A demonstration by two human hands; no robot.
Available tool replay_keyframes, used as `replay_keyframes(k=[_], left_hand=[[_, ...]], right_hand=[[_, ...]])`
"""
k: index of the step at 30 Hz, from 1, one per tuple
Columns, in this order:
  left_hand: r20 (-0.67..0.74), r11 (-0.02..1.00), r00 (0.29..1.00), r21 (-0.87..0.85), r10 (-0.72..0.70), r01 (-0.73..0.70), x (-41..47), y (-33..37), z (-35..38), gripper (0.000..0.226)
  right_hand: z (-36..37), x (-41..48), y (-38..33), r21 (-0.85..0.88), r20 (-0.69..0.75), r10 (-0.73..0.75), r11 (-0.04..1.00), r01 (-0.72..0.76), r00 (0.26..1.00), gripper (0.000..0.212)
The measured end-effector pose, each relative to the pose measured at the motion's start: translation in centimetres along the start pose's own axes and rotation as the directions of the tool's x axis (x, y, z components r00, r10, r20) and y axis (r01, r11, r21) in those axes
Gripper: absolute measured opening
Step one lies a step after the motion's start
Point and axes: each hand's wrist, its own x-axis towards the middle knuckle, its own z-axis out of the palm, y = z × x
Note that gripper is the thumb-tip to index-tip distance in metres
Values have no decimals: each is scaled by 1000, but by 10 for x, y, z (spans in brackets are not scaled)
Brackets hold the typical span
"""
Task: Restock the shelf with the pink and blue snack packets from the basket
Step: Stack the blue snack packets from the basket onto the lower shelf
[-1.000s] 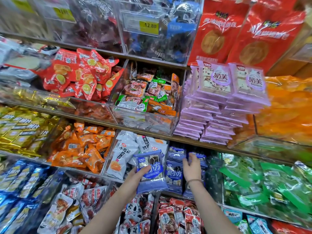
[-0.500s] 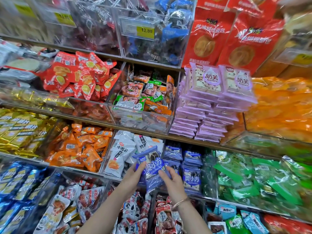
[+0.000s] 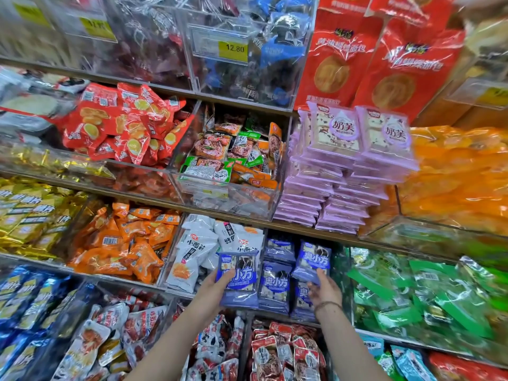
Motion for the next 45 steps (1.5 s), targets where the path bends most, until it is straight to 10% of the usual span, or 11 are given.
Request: replay_keyframes(k=[11,17,22,26,30,33,36,45], left_hand=[[8,999,1000,46,26,-26,-3,1,1,14],[-25,999,999,32,20,-19,-4,3,2,25],[-130,996,989,54,73,-66,-9,-4,17,41],[-124,963,980,238,158,-126,-15,-3,34,53],[103,692,919,628,381,-357,-31,8,39,28],[351,218,739,805,576,-552,-31,16,28,27],[431,-173,619,885,657,-433,-16,15,9,40],[484,-362,632,874,605,-323,0,4,-6,54]], right_hand=[[25,27,-14,402,-3,160,904,-145,987,9],[13,-19,12,-43,64,-70,996,72,996,18],[31,-89,47,-559,571,-131,662,500,811,16],[33,-105,59,-568,561,-186,622,539,807,20],[24,-101,63,-420,489,-116,837,349,865,24],[15,-95,59,-156,416,-49,980,125,908,32],[3,-82,49,-67,344,-64,993,93,937,30],[36,-17,13,-241,169,-166,949,204,971,43]])
